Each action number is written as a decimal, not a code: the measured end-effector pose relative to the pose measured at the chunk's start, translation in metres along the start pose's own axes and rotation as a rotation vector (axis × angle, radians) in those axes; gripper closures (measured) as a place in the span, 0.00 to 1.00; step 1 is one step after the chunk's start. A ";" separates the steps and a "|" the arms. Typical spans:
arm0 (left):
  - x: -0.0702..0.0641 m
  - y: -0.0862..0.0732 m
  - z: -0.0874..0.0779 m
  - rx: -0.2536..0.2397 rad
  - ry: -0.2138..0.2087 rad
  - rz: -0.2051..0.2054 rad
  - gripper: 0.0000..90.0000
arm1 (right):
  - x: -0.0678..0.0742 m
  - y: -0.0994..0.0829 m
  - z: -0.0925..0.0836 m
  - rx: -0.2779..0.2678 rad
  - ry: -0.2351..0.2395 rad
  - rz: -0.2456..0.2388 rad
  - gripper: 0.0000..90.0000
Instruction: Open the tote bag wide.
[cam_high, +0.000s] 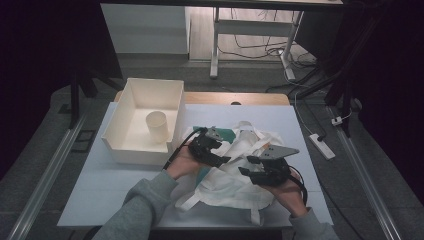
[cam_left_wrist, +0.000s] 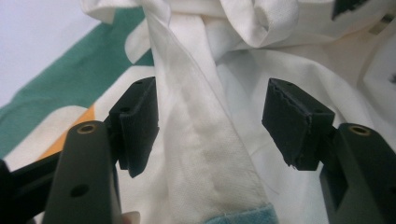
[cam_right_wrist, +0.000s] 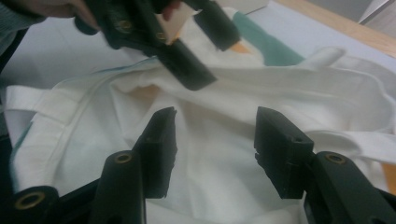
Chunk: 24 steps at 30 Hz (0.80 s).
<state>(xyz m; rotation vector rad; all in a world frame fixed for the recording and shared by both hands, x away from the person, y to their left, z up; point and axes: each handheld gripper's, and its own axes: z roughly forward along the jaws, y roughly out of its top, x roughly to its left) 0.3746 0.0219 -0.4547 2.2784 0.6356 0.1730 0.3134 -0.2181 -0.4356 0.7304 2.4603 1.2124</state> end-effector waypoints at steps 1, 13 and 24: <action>0.001 -0.001 0.001 0.003 -0.001 -0.002 0.40 | 0.003 0.001 0.001 0.008 0.003 -0.009 0.54; 0.005 -0.005 0.017 0.037 -0.008 -0.017 0.42 | 0.025 0.004 0.021 0.075 0.064 -0.047 0.54; 0.011 -0.010 0.025 0.042 -0.024 -0.037 0.52 | 0.026 -0.004 0.040 0.157 0.085 -0.030 0.53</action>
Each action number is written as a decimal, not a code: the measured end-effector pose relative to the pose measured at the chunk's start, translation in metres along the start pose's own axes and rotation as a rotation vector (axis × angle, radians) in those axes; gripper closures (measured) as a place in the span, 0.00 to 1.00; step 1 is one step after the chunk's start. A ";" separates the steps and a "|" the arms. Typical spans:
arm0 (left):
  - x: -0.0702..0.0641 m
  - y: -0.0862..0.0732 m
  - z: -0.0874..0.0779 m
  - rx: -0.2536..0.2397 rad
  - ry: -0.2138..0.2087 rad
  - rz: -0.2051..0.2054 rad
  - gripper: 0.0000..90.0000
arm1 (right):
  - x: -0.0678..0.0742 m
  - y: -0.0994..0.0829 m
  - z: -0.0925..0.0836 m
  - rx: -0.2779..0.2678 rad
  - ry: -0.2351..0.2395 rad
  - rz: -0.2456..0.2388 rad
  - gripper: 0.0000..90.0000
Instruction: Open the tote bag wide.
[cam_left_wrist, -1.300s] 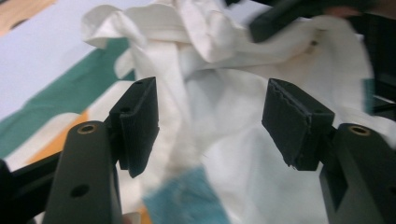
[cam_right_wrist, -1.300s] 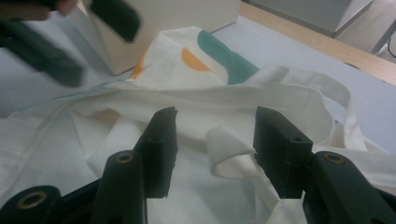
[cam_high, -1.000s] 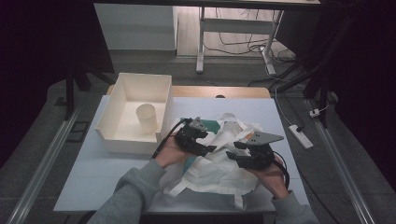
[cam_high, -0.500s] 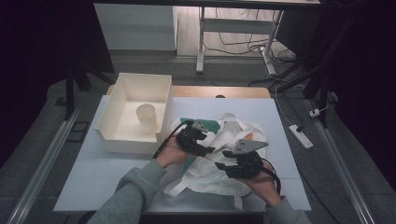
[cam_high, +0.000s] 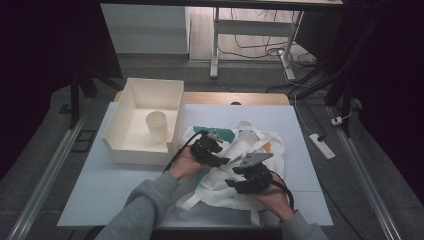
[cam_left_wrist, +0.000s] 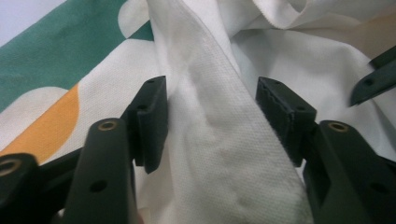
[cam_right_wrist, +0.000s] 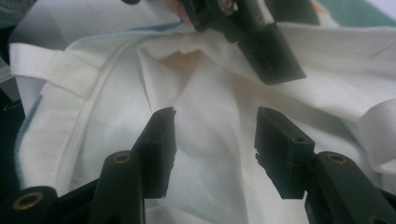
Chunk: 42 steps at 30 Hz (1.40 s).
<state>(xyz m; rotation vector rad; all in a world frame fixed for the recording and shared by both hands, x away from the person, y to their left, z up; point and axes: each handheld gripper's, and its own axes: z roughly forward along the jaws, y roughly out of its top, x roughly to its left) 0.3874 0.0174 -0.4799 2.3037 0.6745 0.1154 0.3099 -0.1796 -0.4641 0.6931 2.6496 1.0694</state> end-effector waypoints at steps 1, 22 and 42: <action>0.000 0.000 0.000 0.002 0.000 0.000 0.53 | 0.000 0.000 0.002 0.010 0.003 0.002 0.53; 0.006 -0.004 -0.008 -0.057 0.023 -0.023 0.94 | 0.004 -0.001 0.029 0.125 -0.006 -0.048 0.98; 0.011 -0.005 -0.016 -0.089 -0.007 -0.080 0.95 | 0.026 -0.019 -0.027 0.096 0.037 -0.097 0.98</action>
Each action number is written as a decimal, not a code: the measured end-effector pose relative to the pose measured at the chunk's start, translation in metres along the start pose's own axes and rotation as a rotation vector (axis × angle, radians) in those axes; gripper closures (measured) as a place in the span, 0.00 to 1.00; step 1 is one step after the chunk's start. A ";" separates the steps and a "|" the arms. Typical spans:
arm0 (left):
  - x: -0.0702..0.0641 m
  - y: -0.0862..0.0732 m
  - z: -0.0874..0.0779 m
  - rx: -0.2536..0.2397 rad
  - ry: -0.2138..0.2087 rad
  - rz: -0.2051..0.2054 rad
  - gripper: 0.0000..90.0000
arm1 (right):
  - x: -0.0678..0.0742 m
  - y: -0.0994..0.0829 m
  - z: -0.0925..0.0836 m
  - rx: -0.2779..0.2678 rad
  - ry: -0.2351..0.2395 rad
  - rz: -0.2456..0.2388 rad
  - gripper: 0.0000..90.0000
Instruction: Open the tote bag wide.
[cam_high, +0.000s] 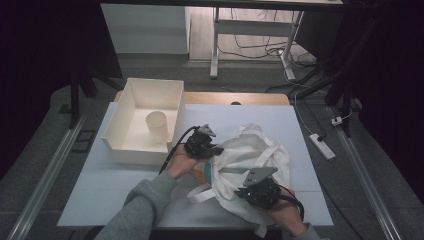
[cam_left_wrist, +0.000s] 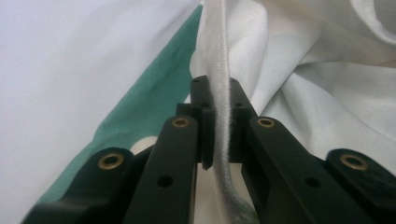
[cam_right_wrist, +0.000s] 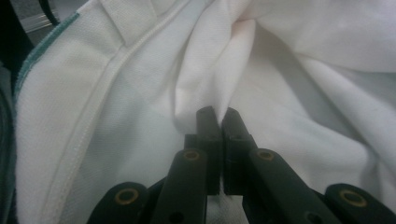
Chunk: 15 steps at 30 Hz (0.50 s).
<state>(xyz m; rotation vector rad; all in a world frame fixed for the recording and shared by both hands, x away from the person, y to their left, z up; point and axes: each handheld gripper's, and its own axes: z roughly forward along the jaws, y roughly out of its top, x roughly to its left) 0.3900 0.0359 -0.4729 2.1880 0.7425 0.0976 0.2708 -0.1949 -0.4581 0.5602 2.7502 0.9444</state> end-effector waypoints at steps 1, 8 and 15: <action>0.000 -0.001 0.000 -0.001 -0.006 -0.006 0.95 | 0.001 -0.001 0.002 0.004 0.006 0.003 0.98; 0.002 -0.003 0.004 0.007 -0.023 -0.027 0.95 | 0.003 -0.006 0.012 0.028 0.029 0.009 0.98; 0.007 -0.007 0.011 0.034 -0.032 -0.041 0.95 | 0.006 -0.011 0.024 0.076 0.038 -0.005 0.98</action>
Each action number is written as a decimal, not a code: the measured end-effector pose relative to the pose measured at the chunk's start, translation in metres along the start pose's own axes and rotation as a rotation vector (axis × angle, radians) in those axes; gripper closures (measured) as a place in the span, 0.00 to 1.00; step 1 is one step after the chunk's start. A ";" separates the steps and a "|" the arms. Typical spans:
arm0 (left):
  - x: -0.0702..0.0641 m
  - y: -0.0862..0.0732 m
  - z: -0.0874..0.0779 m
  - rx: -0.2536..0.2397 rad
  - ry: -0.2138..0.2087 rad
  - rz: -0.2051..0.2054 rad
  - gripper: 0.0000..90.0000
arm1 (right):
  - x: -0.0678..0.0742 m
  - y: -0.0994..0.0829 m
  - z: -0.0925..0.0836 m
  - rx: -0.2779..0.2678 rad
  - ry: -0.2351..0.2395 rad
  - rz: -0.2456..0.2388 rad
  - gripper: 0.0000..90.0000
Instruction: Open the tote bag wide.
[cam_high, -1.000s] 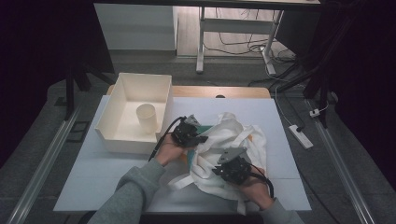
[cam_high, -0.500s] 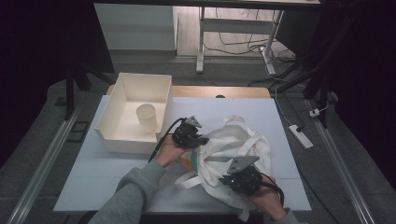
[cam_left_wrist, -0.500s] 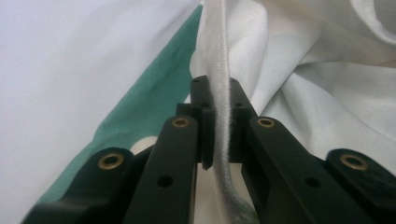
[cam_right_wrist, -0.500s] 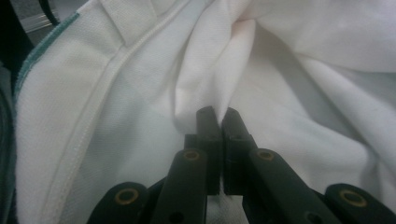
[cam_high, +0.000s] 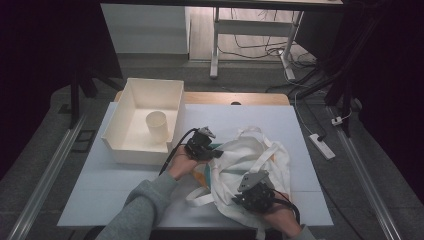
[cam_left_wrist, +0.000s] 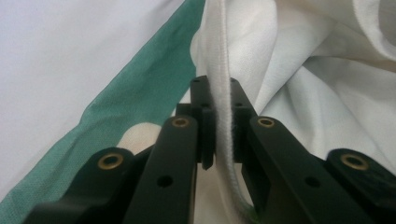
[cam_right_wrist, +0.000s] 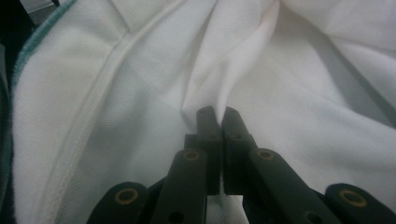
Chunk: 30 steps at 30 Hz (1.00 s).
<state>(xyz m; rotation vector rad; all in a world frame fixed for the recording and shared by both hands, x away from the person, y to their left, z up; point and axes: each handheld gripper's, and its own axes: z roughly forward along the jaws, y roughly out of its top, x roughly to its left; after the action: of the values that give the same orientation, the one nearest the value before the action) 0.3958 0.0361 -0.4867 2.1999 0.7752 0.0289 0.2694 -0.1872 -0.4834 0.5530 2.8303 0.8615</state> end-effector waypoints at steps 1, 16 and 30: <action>0.000 0.000 0.001 0.003 0.001 -0.002 0.95 | 0.000 -0.001 0.002 0.002 0.000 -0.002 0.98; 0.000 -0.001 0.003 0.011 0.000 0.005 0.94 | -0.010 0.009 -0.040 -0.182 -0.022 0.071 0.64; -0.001 -0.001 0.003 0.014 0.001 0.005 0.94 | -0.042 -0.006 -0.059 -0.120 -0.322 0.190 0.45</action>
<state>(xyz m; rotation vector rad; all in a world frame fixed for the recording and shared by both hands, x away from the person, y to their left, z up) 0.3950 0.0338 -0.4897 2.2152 0.7727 0.0265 0.2928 -0.2375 -0.4369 0.8679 2.4486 0.8761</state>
